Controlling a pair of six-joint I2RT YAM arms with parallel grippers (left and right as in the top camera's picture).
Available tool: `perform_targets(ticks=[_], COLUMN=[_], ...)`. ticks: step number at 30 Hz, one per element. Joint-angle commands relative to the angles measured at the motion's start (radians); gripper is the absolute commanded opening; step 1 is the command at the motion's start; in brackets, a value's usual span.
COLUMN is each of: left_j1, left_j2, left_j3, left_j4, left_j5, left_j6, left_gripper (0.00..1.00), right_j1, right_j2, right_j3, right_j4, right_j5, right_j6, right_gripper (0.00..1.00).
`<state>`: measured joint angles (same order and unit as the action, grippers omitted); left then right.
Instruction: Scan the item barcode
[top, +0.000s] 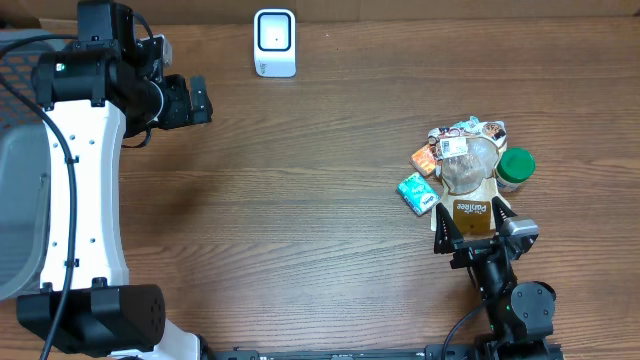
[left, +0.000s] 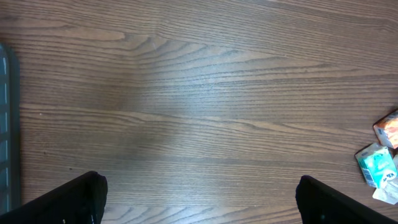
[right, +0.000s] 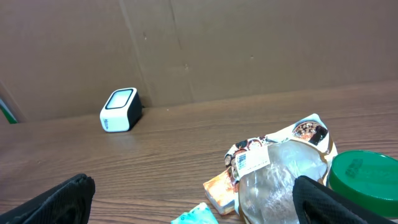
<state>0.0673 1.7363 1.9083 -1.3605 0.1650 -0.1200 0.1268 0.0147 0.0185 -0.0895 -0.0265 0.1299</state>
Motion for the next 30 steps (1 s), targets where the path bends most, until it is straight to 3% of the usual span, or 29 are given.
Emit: perform_targets(ticks=[1, 10, 23, 30], left_j1=[-0.005, -0.024, -0.113, -0.113], left_j2=[-0.009, -0.036, -0.25, -0.362], left_j3=[0.018, 0.018, 0.016, -0.091], left_j4=[0.004, 0.004, 0.004, 0.11], left_j5=[0.009, 0.008, -0.047, -0.049], left_j6=[0.008, 0.008, 0.013, 0.016], left_gripper=[1.0, 1.0, 1.0, 1.0], right_j1=[-0.005, -0.005, -0.005, -0.005], right_j2=[-0.012, -0.012, -0.012, -0.012], right_j3=[-0.01, -0.01, -0.01, -0.01], right_j4=[0.008, 0.008, 0.008, 0.008], right_j5=[-0.005, -0.005, -0.005, -0.005], right_j6=[0.0, 0.0, 0.0, 0.0], right_gripper=[1.0, 1.0, 1.0, 1.0])
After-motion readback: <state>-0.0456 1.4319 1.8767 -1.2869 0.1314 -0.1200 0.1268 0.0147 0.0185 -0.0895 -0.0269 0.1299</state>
